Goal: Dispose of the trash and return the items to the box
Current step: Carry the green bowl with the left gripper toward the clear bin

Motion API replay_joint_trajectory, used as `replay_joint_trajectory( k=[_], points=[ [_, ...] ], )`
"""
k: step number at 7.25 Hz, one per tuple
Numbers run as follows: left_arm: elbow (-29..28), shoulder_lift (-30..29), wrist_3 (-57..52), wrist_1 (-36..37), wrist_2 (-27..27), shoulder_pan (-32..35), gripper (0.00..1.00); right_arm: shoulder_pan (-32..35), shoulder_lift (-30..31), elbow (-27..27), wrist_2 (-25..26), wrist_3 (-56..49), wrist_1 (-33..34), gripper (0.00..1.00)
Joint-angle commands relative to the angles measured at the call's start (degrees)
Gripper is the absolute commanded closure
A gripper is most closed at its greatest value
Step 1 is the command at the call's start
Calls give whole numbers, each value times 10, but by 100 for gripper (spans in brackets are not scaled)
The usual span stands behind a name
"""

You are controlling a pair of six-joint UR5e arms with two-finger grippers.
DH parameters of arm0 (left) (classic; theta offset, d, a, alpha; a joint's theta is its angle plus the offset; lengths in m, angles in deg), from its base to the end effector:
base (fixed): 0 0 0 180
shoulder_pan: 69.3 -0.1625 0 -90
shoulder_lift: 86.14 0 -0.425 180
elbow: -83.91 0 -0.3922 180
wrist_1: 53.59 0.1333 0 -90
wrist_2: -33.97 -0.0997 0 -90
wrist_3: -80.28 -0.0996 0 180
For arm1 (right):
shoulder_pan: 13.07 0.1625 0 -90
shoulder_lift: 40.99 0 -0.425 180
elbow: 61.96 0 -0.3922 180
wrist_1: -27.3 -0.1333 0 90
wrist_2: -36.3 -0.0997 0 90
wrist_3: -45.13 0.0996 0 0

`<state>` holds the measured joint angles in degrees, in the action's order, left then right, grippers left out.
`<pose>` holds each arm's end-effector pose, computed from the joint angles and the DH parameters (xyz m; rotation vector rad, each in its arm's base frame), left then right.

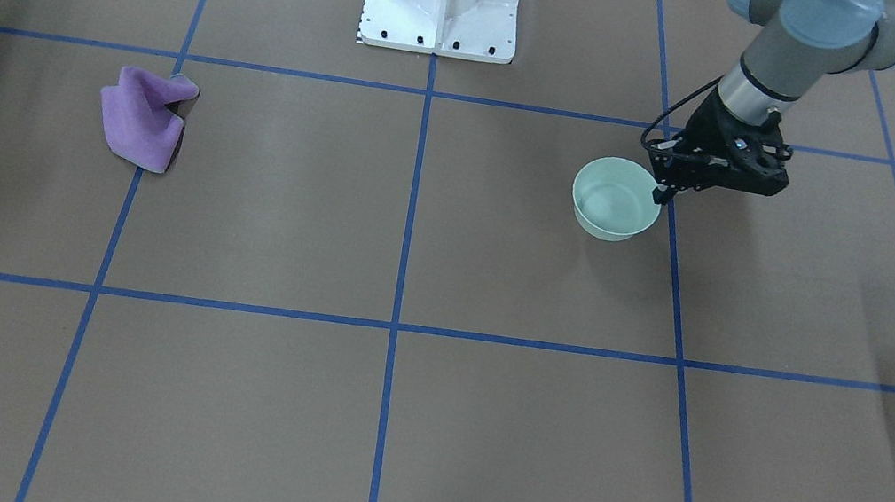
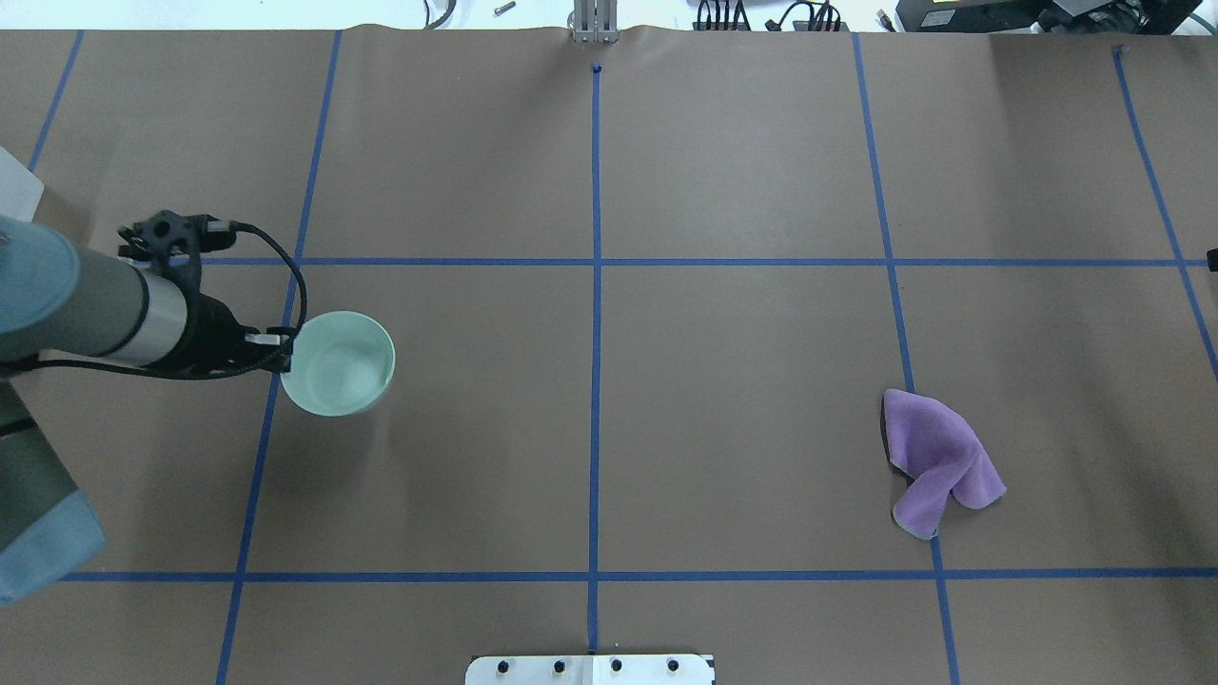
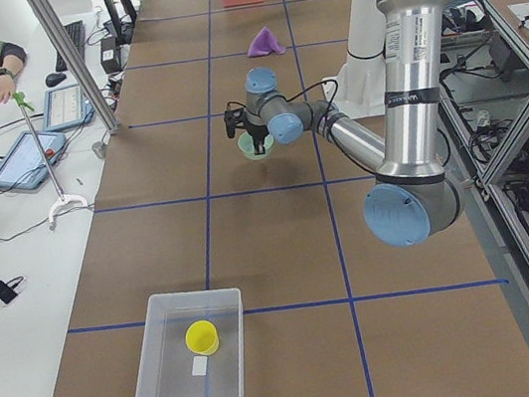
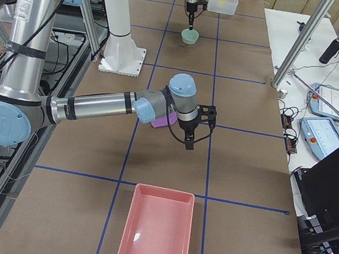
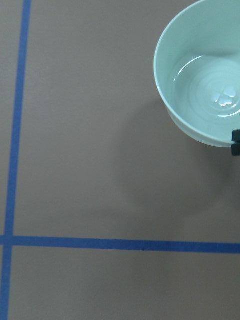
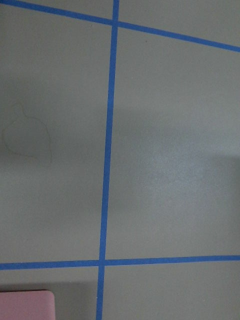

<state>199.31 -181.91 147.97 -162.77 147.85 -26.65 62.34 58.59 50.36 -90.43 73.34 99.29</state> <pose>0.3136 -0.4153 0.3637 0.1363 0.9389 -0.1449 -0.0391 -0.4428 0.5127 0.2538 -0.7704 0.0526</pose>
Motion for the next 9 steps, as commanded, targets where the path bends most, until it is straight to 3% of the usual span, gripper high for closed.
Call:
replay_joint_trajectory(
  k=[1,3,4,5,7,9],
  points=[
    [-3,32,-90,2,63,140,100,0,1,1,-1,0,0,0],
    [-99,32,-294,22,186,328,100,-1,1,0,-1,0,0,0],
    [-175,22,-392,22,199,384,100,-3,1,-1,0,0,0,0],
    [-258,-14,-481,22,198,420,100,-4,0,-1,0,0,0,0],
    [-485,-127,-658,20,182,482,100,-5,0,-1,0,0,0,0],
    [-563,-150,-667,-28,111,479,100,-7,-7,-2,1,0,1,0]
  ],
)
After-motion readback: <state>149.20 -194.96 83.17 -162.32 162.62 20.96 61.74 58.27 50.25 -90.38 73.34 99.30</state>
